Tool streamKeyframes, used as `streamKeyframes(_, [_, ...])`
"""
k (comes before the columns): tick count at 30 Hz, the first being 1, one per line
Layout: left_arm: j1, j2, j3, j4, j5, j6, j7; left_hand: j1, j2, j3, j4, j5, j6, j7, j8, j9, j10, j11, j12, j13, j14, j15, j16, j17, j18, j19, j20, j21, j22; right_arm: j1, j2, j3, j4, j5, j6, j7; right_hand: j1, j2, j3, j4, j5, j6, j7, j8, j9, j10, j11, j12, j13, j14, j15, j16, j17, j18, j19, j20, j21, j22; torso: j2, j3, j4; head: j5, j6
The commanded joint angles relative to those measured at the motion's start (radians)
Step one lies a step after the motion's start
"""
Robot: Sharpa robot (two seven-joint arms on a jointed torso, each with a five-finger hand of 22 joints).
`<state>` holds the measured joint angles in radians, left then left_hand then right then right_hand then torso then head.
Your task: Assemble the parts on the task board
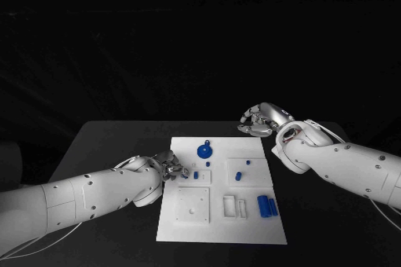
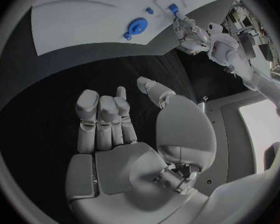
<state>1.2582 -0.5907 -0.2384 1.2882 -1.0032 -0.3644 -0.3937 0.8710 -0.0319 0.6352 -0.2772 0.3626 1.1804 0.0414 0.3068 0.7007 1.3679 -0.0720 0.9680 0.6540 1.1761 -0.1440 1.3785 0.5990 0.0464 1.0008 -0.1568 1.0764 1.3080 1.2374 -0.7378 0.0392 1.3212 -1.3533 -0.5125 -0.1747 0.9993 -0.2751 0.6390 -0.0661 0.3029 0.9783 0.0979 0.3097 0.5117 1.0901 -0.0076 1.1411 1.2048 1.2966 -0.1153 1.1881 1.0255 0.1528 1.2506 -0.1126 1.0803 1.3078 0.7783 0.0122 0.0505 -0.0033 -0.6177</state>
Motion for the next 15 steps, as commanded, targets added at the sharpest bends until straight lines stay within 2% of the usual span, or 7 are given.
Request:
streamKeyframes(1, [-0.004, 0.0, -0.003, 0.0, -0.017, 0.062, -0.01, 0.008, 0.001, 0.009, 0.004, 0.0, 0.055, -0.05, 0.055, 0.001, 0.045, -0.047, 0.004, 0.002, 0.054, -0.066, 0.005, 0.001, 0.02, 0.006, -0.116, 0.005, 0.02, -0.001, -0.001, 0.0, 0.001, -0.003, 0.011, 0.009, -0.008, 0.0, -0.005, 0.003, 0.007, 0.0, 0.007, -0.006, 0.001, -0.009, 0.001, -0.004, -0.002, 0.009, -0.001, -0.004, 0.002, 0.109, 0.002, -0.009, -0.003, 0.005, 0.0, 0.0008, -0.0005, 0.0, -0.002])
streamKeyframes(15, [-0.004, 0.0, -0.003, -0.007, -0.047, 0.074, -0.018, 0.011, 0.0, 0.01, 0.005, -0.003, 0.054, -0.05, 0.055, 0.0, 0.044, -0.047, 0.005, 0.002, 0.053, -0.066, 0.006, 0.001, 0.02, 0.005, -0.116, 0.006, 0.02, -0.004, 0.001, 0.0, 0.0, -0.002, 0.01, 0.01, -0.008, 0.001, -0.006, 0.003, 0.008, 0.0, 0.007, -0.007, 0.001, -0.009, 0.001, -0.004, -0.002, 0.009, -0.001, -0.004, 0.002, 0.109, 0.002, -0.009, -0.004, 0.005, 0.0, 0.0006, 0.0003, 0.001, -0.001])
